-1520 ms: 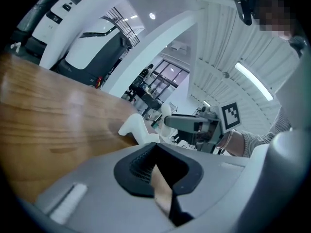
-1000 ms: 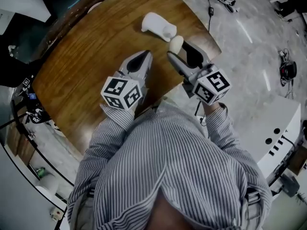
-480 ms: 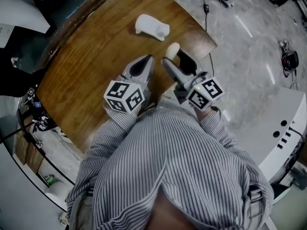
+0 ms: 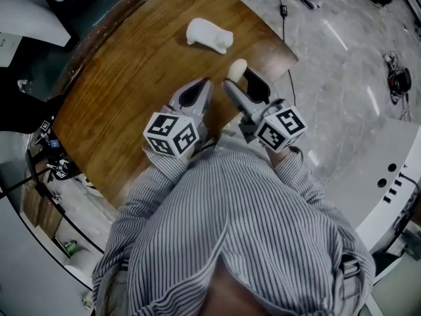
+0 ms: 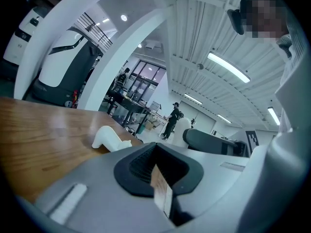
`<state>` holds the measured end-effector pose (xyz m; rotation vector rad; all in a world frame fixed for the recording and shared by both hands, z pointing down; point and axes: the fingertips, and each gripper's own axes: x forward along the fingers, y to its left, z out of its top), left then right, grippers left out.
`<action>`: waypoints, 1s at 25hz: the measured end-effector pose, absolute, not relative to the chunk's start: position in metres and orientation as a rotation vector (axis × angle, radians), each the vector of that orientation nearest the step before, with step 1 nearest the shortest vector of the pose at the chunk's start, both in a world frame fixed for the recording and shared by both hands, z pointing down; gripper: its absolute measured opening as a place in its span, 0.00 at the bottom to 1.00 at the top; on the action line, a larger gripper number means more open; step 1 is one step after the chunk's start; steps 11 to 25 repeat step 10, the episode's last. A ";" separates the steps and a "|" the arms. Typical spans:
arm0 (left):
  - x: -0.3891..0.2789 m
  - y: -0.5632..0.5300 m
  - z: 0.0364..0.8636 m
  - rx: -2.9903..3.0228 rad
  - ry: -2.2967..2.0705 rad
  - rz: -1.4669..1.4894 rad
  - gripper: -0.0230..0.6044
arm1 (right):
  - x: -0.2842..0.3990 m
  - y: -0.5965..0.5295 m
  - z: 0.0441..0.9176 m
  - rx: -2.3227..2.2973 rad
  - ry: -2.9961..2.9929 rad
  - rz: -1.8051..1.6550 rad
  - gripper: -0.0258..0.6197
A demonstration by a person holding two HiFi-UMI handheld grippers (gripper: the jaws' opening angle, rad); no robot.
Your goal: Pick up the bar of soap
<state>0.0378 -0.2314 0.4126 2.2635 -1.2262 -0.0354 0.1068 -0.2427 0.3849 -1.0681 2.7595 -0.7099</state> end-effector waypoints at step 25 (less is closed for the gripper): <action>0.042 -0.231 0.416 2.254 -1.221 -0.027 0.04 | 0.113 -0.238 0.389 -1.064 2.762 -0.729 0.43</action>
